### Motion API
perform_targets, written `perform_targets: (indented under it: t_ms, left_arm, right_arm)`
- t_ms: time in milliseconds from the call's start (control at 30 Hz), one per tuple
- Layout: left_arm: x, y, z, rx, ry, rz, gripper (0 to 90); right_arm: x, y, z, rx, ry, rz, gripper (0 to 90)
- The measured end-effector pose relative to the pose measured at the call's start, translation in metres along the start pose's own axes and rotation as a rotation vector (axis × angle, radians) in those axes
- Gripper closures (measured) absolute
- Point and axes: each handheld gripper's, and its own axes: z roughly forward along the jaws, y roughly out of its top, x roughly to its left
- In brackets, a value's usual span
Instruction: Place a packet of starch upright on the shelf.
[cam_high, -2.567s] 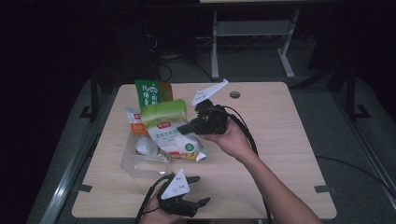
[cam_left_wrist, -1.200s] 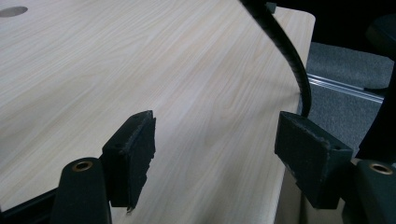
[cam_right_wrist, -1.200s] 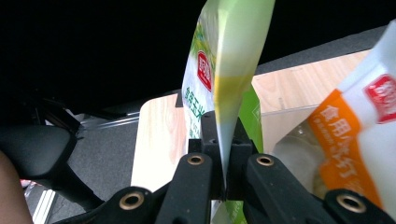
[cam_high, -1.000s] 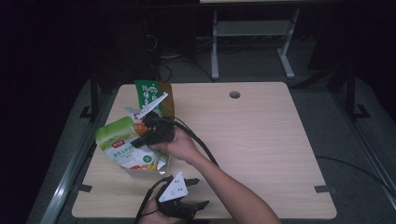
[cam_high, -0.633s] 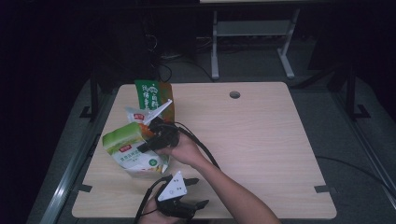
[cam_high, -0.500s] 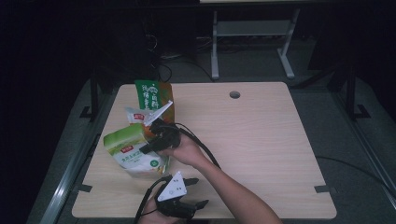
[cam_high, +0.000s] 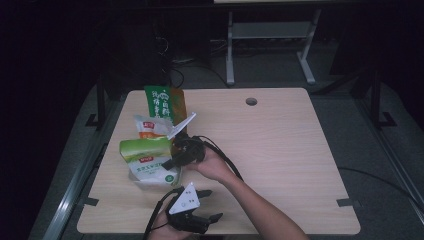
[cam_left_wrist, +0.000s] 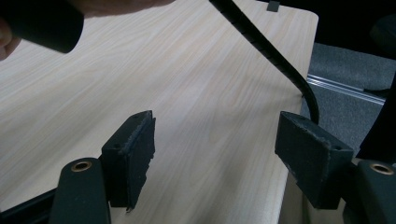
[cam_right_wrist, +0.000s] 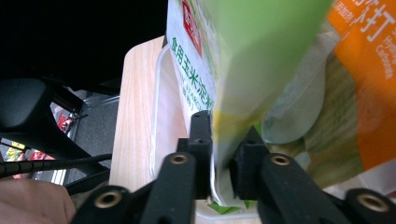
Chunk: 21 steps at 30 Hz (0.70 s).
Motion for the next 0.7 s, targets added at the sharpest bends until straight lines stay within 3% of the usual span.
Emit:
perform_targets:
  t_ms: [300, 500, 700]
  left_arm:
    - [0.005, 0.0, -0.003, -0.004, 0.021, -0.007, 27.6]
    - [0.008, 0.0, -0.005, -0.011, 0.029, -0.027, 27.5]
    - [0.008, 0.001, -0.003, -0.006, 0.026, -0.018, 27.3]
  right_arm:
    - [0.0, -0.004, -0.012, -0.02, -0.008, 0.009, 66.1]
    - [0.002, -0.01, -0.029, -0.039, -0.027, 0.004, 58.3]
    - [0.001, -0.019, -0.051, -0.054, -0.055, 0.03, 53.4]
